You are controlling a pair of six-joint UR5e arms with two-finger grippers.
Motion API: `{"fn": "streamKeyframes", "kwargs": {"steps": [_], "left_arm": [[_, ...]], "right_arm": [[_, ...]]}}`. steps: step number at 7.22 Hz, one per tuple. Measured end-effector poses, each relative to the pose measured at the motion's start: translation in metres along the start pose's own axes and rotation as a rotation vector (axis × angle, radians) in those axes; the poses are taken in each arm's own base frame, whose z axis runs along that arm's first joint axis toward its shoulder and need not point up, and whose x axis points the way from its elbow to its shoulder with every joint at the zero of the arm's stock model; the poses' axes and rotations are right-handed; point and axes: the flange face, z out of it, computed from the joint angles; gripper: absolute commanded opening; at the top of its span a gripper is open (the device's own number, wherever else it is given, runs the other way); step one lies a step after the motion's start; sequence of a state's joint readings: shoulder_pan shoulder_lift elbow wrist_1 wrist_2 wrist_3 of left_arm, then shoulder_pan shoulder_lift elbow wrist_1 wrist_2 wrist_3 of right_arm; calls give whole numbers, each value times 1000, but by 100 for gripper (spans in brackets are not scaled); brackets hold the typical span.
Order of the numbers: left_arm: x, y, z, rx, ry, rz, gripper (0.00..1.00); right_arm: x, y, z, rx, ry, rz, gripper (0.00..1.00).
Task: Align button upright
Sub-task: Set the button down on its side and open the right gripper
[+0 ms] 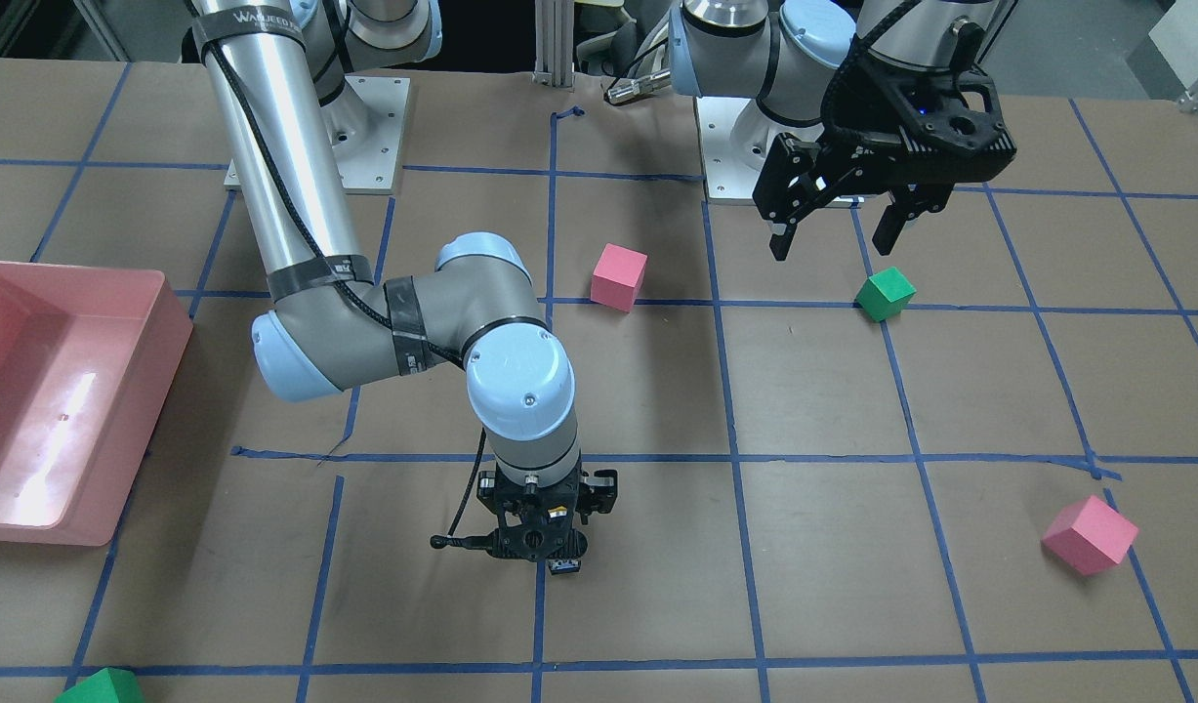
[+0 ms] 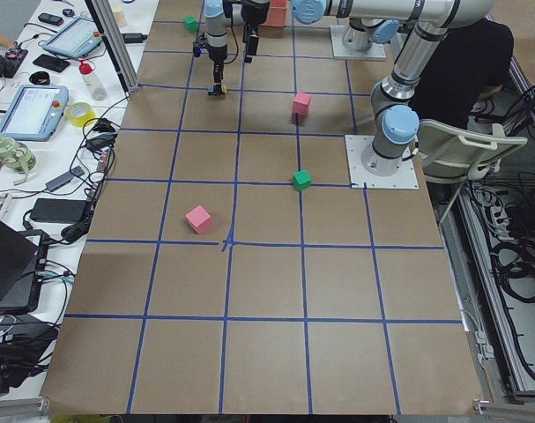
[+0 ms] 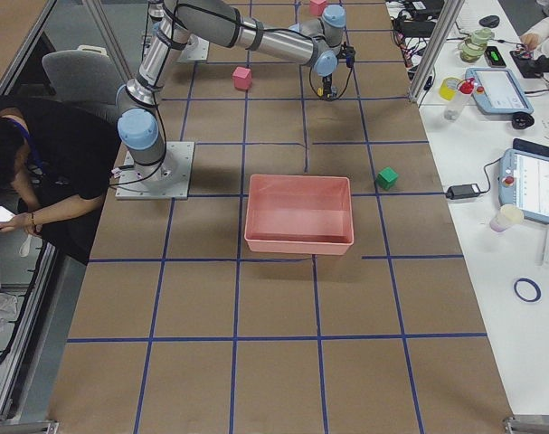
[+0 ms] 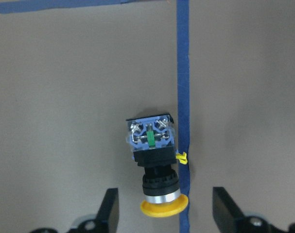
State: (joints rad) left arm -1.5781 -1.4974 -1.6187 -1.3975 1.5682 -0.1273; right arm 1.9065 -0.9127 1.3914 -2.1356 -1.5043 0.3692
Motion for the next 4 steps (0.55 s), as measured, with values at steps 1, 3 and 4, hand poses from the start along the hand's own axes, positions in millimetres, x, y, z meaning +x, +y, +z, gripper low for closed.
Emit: {"fn": "streamKeyframes", "kwargs": {"steps": [1, 3, 4], "left_arm": [[0, -2, -1, -3, -1, -4, 100], [1, -6, 1, -16, -1, -17, 100], [4, -6, 21, -58, 0, -15, 100]], "right_arm": [[3, 3, -15, 11, -1, 0, 100], [25, 7, -63, 12, 7, 2, 100], [54, 7, -89, -14, 35, 6, 100]]}}
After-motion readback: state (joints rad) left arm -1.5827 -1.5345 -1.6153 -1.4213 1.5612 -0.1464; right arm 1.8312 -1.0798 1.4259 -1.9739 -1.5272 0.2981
